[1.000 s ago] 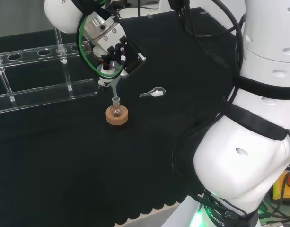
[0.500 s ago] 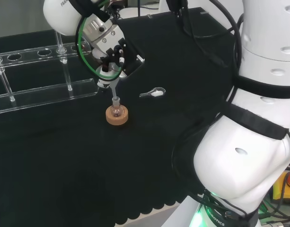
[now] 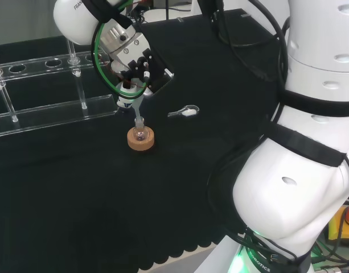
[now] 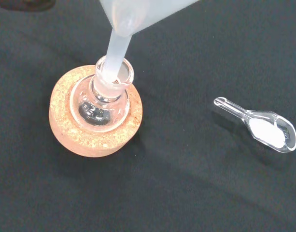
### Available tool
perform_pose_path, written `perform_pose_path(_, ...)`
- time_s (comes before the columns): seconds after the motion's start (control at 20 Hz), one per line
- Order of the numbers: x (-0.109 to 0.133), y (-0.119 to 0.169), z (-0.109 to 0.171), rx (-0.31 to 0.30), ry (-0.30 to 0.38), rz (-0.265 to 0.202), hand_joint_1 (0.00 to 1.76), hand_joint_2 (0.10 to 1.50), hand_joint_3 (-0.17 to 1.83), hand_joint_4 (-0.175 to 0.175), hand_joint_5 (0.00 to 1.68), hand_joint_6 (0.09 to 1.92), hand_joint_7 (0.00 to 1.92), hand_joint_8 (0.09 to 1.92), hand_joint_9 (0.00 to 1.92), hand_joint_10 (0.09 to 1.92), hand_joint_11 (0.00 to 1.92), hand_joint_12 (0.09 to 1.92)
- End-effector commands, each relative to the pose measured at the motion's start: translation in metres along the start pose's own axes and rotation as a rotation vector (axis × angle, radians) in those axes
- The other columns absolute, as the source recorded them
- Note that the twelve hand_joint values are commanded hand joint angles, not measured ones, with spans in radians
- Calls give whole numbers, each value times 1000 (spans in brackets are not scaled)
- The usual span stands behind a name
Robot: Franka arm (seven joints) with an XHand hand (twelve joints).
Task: Place the funnel on the round-bottom flask.
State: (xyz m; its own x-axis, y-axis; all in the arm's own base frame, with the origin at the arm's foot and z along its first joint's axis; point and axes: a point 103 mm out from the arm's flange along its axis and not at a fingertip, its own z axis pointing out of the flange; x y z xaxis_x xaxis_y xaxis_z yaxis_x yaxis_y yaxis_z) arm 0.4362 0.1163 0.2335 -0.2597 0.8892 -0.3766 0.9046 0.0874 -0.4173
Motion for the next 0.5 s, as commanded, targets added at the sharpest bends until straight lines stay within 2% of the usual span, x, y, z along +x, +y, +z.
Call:
perform_pose_path(0.05, -1, 0, 2, 1, 2, -1, 680, 754, 401, -71, 433, 894, 441, 763, 941, 581, 693, 1145)
perform_pose_path(0.5, -3, -1, 1, -15, 8, 4, 680, 753, 404, -72, 433, 894, 437, 765, 942, 581, 694, 1144)
